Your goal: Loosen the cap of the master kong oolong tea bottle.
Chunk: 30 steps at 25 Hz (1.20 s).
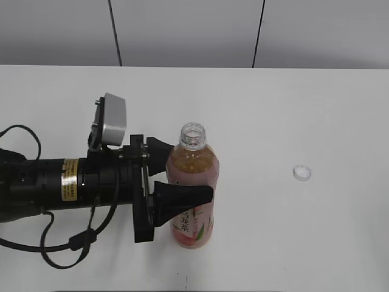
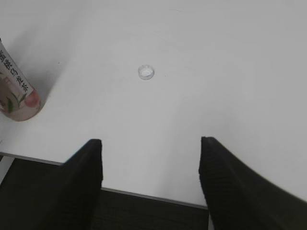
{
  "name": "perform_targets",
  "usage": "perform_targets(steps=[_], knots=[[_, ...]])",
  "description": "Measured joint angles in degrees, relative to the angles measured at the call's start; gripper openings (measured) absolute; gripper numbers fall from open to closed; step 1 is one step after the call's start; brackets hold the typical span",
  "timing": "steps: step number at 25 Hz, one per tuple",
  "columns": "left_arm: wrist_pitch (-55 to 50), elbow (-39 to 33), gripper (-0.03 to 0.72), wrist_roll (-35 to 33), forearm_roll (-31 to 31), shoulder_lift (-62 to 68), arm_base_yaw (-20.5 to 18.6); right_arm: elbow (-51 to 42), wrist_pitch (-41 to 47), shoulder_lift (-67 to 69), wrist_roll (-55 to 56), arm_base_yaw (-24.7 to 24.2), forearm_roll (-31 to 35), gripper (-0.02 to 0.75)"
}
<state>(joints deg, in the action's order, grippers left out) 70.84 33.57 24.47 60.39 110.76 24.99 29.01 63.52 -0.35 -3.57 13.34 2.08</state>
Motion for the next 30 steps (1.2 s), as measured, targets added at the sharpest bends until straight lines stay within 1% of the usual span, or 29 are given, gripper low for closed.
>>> perform_targets(steps=[8,13,17,19,30], knots=[[0.0,0.0,0.465,-0.1,0.0,0.0,0.0,0.0,-0.2,0.0,0.0,0.0,-0.1,0.482],[-0.4,0.0,0.508,-0.1,0.1,0.0,0.0,0.0,-0.2,0.0,0.0,0.0,-0.1,0.482],[-1.3,-0.1,0.565,-0.1,0.2,0.0,0.0,0.0,-0.2,0.0,0.0,0.0,-0.1,0.482],[-1.3,-0.1,0.581,-0.1,0.2,0.0,0.0,0.0,-0.2,0.0,0.0,0.0,-0.1,0.482],[-1.5,-0.1,0.588,-0.1,0.6,0.0,0.0,0.0,-0.2,0.0,0.0,0.0,-0.1,0.482]])
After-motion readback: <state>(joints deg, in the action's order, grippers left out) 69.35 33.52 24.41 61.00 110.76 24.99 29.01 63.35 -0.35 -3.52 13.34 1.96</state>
